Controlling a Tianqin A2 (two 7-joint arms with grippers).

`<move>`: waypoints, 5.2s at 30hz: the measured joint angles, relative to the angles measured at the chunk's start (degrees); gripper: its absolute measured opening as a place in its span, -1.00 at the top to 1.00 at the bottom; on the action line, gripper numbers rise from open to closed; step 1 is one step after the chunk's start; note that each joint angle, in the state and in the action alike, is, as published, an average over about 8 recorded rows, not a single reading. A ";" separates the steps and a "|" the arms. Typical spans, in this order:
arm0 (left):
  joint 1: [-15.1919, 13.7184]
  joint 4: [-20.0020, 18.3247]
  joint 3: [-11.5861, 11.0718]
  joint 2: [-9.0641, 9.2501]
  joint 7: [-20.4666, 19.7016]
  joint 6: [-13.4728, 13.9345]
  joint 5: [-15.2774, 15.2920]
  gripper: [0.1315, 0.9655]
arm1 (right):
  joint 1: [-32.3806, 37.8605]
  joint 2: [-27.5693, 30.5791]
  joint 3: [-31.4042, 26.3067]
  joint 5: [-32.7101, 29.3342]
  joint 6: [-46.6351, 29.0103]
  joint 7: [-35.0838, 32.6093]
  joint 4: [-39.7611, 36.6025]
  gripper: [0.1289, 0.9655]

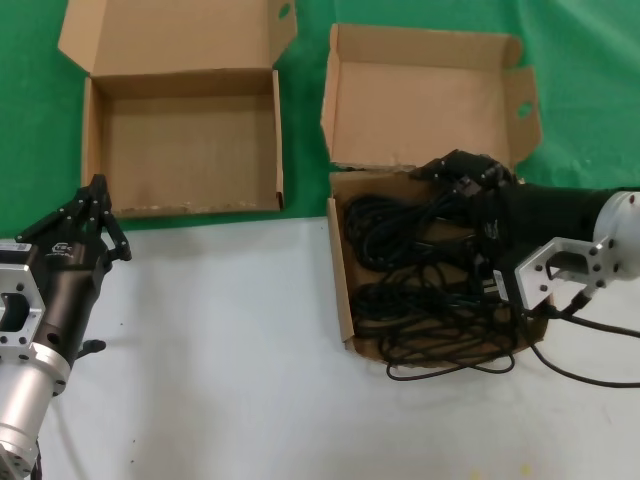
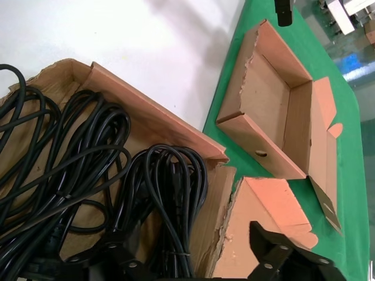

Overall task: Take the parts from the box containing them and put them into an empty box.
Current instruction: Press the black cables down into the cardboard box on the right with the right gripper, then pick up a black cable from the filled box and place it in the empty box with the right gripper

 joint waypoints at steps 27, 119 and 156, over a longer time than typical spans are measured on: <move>0.00 0.00 0.00 0.00 0.00 0.00 0.00 0.97 | -1.24 -2.29 1.98 -2.29 -1.73 -2.15 -1.00 0.69; 0.00 0.00 0.00 0.00 -0.01 0.00 0.01 0.97 | 1.46 -4.32 4.52 -13.82 -6.76 5.78 4.96 0.83; 0.00 0.00 0.00 0.00 -0.01 0.00 0.01 0.97 | 16.82 -30.40 -3.61 -10.22 1.99 2.04 -16.11 0.80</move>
